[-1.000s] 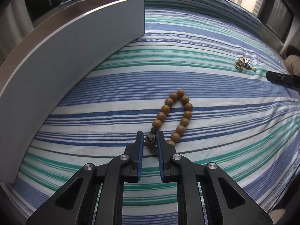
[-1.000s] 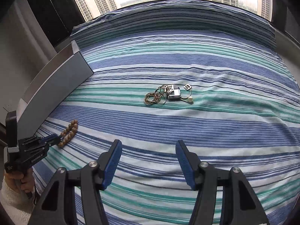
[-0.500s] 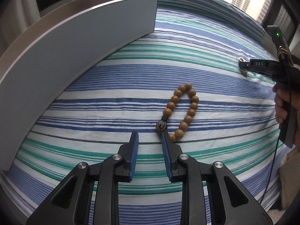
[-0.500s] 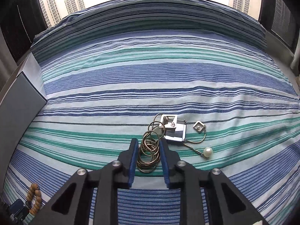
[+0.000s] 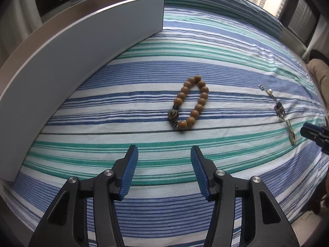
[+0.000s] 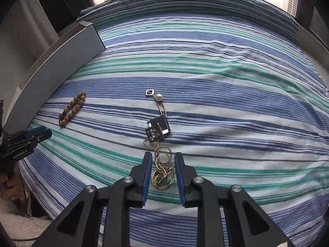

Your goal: Organize jewelry

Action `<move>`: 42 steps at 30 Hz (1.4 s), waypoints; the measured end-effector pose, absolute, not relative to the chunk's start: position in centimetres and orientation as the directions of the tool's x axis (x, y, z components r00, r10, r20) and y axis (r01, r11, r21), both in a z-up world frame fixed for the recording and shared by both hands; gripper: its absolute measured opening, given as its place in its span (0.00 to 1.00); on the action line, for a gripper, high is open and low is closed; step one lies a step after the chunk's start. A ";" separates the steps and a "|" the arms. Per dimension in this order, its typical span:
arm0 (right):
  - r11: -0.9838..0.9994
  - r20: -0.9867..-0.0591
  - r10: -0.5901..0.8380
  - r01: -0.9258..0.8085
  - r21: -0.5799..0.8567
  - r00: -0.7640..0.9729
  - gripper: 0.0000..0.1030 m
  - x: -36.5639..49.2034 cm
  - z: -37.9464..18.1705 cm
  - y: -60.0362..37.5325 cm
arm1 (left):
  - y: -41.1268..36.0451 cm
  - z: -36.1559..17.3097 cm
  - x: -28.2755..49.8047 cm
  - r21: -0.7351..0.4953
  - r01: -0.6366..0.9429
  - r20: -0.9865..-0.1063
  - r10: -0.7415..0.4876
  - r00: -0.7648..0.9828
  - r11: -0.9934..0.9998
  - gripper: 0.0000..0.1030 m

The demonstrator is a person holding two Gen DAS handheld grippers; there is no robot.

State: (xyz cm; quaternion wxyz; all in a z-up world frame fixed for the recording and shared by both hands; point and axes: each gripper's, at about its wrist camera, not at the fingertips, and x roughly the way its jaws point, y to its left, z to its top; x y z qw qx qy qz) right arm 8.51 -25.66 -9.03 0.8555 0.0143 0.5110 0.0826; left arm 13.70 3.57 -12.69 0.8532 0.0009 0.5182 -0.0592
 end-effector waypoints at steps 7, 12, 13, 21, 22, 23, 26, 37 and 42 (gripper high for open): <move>0.985 -0.860 0.147 -0.157 0.079 0.489 0.39 7.7 -9.4 -25.6 | 3.3 -13.0 15.5 -0.134 0.155 -0.878 -0.190 0.440 0.979 0.68; 0.977 -0.871 0.092 -0.211 -0.014 0.482 0.45 9.6 -11.2 -23.1 | 2.4 -14.1 17.6 -0.107 0.174 -0.871 -0.177 0.458 0.979 0.68; 0.977 -0.879 0.073 -0.213 -0.033 0.472 0.45 9.8 -11.7 -22.7 | 2.0 -14.2 17.8 -0.087 0.179 -0.874 -0.161 0.458 0.980 0.67; 0.984 -0.849 0.147 -0.162 0.074 0.507 0.17 8.9 -9.6 -24.3 | 2.3 -13.5 17.8 -0.120 0.174 -0.868 -0.189 0.459 0.977 0.10; 0.982 -0.840 0.165 -0.161 0.094 0.517 0.17 8.7 -8.9 -24.5 | 2.5 -13.0 17.5 -0.128 0.167 -0.863 -0.193 0.467 0.978 0.10; 0.980 -0.830 0.187 -0.160 0.119 0.525 0.17 8.4 -8.0 -24.7 | 2.7 -12.5 17.3 -0.142 0.162 -0.857 -0.203 0.473 0.976 0.10; 0.971 -0.796 0.238 -0.167 0.173 0.557 0.17 7.9 -5.3 -25.2 | 3.7 -10.0 16.2 -0.191 0.149 -0.829 -0.241 0.505 0.970 0.10; 0.910 -0.682 0.395 -0.362 0.201 0.615 0.17 9.0 4.6 -20.5 | 12.3 1.7 12.9 -0.211 0.027 -0.758 -0.181 0.627 0.977 0.10; 0.837 -0.642 0.500 -0.515 0.186 0.581 0.17 12.0 9.3 -14.3 | 19.5 6.3 14.7 -0.187 -0.122 -0.756 -0.064 0.651 0.975 0.11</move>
